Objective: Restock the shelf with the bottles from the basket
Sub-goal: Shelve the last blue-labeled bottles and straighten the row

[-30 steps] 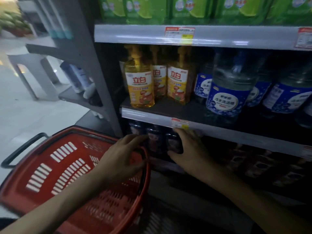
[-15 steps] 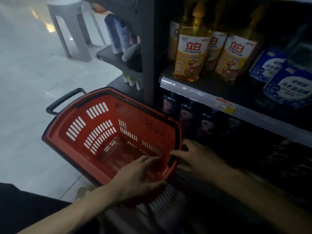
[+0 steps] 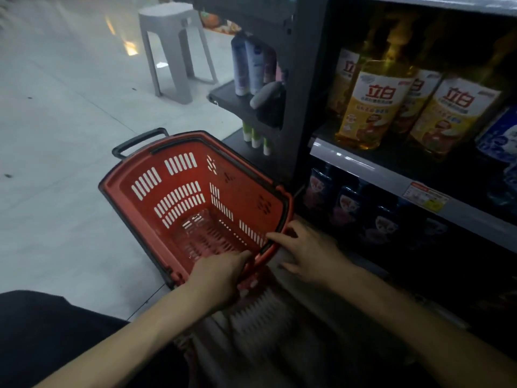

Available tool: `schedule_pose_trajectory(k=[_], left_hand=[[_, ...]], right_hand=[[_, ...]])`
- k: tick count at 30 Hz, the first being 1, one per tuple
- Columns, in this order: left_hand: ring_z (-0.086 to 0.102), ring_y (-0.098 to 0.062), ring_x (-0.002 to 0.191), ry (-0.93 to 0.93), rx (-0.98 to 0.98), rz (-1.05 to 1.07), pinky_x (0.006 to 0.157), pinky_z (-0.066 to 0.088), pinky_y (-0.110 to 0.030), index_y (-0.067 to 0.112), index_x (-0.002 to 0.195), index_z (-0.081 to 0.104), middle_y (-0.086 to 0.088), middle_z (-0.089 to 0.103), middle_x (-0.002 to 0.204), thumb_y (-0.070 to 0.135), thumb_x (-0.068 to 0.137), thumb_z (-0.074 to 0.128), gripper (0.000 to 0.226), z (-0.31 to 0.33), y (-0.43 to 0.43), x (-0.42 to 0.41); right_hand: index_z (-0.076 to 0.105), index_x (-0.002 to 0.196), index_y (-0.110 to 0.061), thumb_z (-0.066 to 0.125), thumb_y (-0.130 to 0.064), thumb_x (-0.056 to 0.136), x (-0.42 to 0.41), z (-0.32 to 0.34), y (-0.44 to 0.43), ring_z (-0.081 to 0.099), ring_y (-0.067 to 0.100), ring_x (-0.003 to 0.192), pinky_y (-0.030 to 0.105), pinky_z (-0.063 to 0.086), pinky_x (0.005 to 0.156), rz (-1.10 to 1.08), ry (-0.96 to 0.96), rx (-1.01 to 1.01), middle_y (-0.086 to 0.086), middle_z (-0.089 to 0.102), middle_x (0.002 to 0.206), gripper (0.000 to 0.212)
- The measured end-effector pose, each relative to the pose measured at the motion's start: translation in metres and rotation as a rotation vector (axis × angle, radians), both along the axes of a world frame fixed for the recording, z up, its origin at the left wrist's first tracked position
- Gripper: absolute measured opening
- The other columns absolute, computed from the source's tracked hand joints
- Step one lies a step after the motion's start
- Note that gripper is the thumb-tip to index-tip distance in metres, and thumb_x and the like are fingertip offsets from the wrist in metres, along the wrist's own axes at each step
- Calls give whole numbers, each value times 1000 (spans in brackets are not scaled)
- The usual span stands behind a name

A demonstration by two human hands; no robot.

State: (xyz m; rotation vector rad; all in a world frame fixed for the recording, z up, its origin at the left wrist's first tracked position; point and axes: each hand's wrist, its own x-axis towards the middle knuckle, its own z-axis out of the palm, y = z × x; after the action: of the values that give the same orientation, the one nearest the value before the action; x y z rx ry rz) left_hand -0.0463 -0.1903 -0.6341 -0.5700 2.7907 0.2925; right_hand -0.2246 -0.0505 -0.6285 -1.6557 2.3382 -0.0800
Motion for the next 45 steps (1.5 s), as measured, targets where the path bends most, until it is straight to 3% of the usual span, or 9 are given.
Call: schedule_pose_trajectory(k=[4, 7, 9, 16, 22, 27, 34, 41, 45], left_hand=[[67, -31, 115, 125, -141, 139, 80, 54, -40, 35, 151, 45, 1, 63, 133, 17, 90, 60, 65, -10, -22, 12], [73, -38, 83, 202, -197, 164, 59, 58, -43, 20, 141, 60, -12, 73, 108, 3, 76, 73, 69, -17, -45, 19], [72, -38, 74, 222, -268, 195, 56, 55, -42, 14, 136, 64, -14, 73, 100, 5, 71, 78, 67, -22, -61, 22], [65, -36, 113, 273, -272, 298, 98, 50, -47, 14, 148, 48, -12, 67, 126, 42, 89, 68, 68, -19, -73, 20], [58, -37, 128, 361, -334, 156, 108, 44, -59, 20, 149, 52, -12, 61, 141, 58, 79, 65, 81, 9, -36, 12], [39, -31, 148, 380, -309, 94, 120, 30, -55, 33, 159, 35, -6, 42, 161, 67, 90, 43, 77, 56, -8, -15], [56, -22, 126, 536, -28, 27, 101, 52, -44, 37, 149, 43, 2, 54, 144, 66, 96, 39, 61, 130, 19, -102], [67, -16, 109, 732, 683, 327, 94, 58, -44, 29, 138, 55, 1, 65, 131, 42, 101, 59, 39, 126, 38, -206], [63, 4, 96, 826, 888, 372, 75, 49, -18, 28, 134, 57, 17, 66, 108, 39, 98, 67, 39, 112, 39, -247]], right_hand=[[7, 160, -41, 65, -37, 94, -3, -4, -23, 23, 28, 148, 47, 41, 112, 54, 5, 43, 6, 26, 157, 87], [7, 160, -40, 63, -36, 96, 2, 2, -34, 24, 29, 147, 44, 40, 112, 63, 14, 50, 7, 24, 157, 85], [7, 159, -40, 62, -37, 96, 3, 9, -37, 28, 29, 144, 43, 43, 109, 60, 39, 37, 9, 26, 155, 84], [13, 161, -35, 60, -40, 98, -2, 41, -27, 23, 30, 149, 48, 38, 115, -44, 99, -55, 10, 21, 161, 79], [4, 160, -41, 61, -49, 96, -7, 54, -1, 1, 33, 156, 50, 17, 125, -133, 109, 5, 11, -3, 169, 87], [8, 160, -41, 64, -50, 94, -18, 87, 14, 2, 30, 156, 50, 21, 125, -244, 17, -94, 7, -3, 169, 87], [40, 151, -29, 70, -42, 91, -69, 145, 24, 46, 27, 132, 39, 44, 105, -532, -129, -449, 5, 37, 150, 68], [60, 129, -24, 71, -21, 90, -132, 122, 9, 58, 24, 121, 35, 49, 98, -919, -444, -766, 0, 62, 132, 41], [58, 127, -26, 75, -20, 86, -160, 105, 1, 61, 24, 118, 45, 53, 99, -956, -495, -816, 1, 64, 128, 45]])
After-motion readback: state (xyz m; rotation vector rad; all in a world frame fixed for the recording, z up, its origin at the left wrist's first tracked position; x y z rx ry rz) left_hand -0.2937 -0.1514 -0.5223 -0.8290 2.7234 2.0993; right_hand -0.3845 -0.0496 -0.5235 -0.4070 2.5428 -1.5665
